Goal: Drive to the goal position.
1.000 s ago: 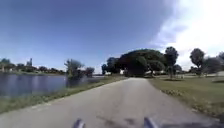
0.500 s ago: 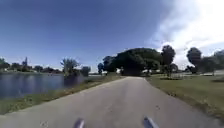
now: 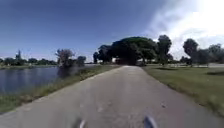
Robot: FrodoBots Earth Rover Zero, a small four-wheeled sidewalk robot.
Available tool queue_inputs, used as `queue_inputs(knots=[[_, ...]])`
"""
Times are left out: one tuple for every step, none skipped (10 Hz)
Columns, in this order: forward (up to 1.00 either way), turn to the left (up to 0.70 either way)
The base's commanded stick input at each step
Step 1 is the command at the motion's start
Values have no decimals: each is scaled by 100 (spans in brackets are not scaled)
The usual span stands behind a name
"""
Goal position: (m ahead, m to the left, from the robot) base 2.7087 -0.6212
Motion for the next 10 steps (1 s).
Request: queue_inputs(knots=[[85,0],[85,0],[85,0],[85,0],[85,0],[85,0],[85,0],[85,0],[85,0],[85,0]])
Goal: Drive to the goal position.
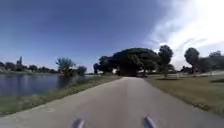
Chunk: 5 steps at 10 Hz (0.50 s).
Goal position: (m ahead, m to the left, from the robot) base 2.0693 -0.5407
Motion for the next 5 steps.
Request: queue_inputs(knots=[[85,0],[85,0],[85,0],[85,0],[85,0]])
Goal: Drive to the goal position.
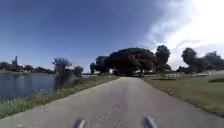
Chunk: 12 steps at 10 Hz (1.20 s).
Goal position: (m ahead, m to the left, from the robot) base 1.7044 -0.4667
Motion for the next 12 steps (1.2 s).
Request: queue_inputs(knots=[[85,0],[85,0],[85,0],[85,0],[85,0],[85,0],[85,0],[85,0],[85,0],[85,0],[85,0],[85,0]])
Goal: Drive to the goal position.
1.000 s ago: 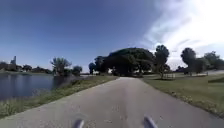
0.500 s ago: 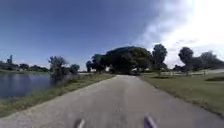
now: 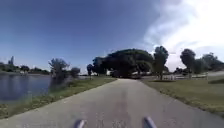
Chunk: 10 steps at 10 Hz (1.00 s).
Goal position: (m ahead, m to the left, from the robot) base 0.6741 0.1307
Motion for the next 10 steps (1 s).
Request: queue_inputs(knots=[[85,0],[85,0],[85,0],[85,0],[85,0],[85,0],[85,0],[85,0],[85,0],[85,0]])
